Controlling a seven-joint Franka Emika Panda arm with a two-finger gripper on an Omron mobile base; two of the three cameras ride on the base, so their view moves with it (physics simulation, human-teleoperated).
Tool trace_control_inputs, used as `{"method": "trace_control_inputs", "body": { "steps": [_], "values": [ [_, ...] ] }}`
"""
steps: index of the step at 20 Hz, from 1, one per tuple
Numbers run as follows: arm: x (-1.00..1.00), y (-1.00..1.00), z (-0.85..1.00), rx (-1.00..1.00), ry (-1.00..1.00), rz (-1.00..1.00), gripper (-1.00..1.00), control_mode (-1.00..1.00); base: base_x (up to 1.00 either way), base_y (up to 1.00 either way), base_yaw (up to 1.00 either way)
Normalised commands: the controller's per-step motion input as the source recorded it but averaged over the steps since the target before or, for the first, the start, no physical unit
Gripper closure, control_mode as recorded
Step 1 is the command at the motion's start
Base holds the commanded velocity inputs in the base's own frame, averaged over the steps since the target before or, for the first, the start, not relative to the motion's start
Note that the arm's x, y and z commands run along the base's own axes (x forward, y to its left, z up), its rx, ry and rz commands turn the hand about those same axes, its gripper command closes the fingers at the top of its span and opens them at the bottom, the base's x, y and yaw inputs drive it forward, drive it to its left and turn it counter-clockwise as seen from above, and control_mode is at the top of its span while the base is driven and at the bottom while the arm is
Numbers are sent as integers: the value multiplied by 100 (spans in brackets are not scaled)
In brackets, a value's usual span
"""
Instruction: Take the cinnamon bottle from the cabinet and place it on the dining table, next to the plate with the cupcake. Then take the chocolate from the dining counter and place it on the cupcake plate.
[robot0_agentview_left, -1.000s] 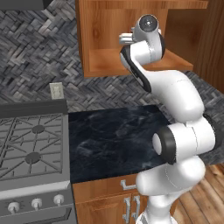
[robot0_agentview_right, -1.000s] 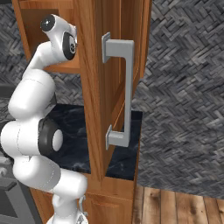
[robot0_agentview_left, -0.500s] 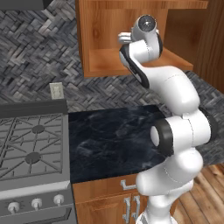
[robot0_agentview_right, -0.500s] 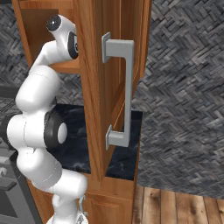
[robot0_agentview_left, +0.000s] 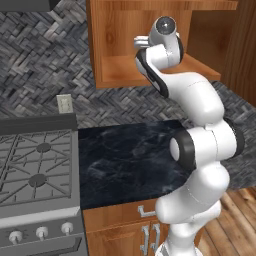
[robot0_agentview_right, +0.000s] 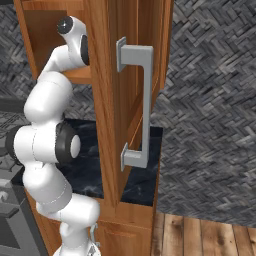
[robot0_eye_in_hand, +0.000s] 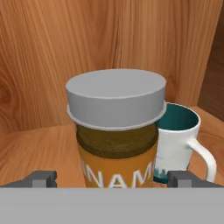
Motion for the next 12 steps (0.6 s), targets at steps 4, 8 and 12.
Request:
{"method": "trace_control_inputs", "body": {
  "steps": [4,8,12],
  "values": [
    [15,-6,-4,0,0,0,-100,-100,0,0,0],
    [17,-7,-7,0,0,0,-100,-100,0,0,0],
    [12,-4,-7,0,0,0,100,-100,0,0,0]
  ]
}}
